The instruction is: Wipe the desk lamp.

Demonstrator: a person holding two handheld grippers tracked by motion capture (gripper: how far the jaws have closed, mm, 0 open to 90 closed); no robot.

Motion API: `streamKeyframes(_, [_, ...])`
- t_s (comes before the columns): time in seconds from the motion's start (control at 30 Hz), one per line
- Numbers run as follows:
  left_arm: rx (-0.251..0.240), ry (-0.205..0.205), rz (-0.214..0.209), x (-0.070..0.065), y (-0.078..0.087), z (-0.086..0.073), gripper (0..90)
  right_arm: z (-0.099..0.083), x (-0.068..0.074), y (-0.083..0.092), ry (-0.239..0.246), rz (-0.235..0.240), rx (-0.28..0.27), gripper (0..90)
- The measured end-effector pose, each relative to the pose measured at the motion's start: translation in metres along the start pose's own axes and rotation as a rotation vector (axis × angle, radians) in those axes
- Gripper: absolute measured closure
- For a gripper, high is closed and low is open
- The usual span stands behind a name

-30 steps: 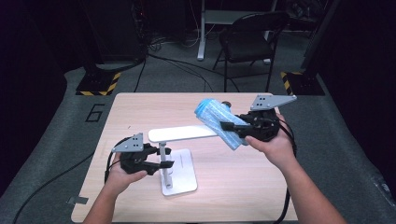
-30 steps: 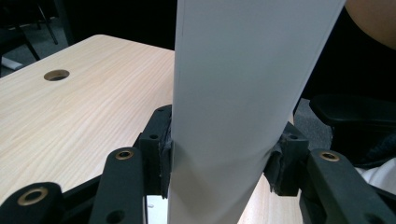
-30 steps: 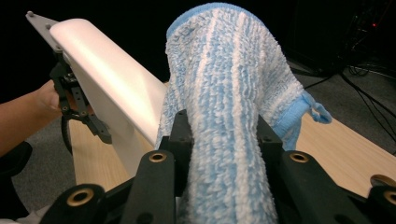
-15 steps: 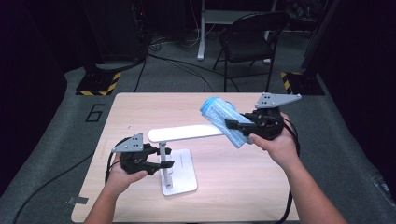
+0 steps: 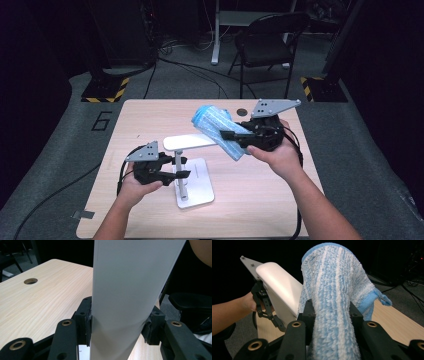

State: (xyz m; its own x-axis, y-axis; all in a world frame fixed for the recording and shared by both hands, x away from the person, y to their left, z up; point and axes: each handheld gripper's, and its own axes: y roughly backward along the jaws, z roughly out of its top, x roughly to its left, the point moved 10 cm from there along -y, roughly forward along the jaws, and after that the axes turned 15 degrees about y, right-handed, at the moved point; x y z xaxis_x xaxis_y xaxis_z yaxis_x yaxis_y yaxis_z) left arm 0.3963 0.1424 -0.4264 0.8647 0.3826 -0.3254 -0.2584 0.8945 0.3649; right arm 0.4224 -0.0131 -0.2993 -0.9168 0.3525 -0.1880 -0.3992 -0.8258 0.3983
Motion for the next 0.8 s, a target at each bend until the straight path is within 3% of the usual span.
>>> streamKeyframes(0.53, [0.001, 0.002, 0.009, 0.001, -0.005, 0.003, 50.9, 0.026, 0.024, -0.024, 0.052, 0.064, -0.028, 67.9])
streamKeyframes(0.8, [0.000, -0.007, 0.009, 0.002, -0.004, 0.002, 50.8, 0.032, 0.040, -0.025, 0.079, 0.094, -0.045, 68.1])
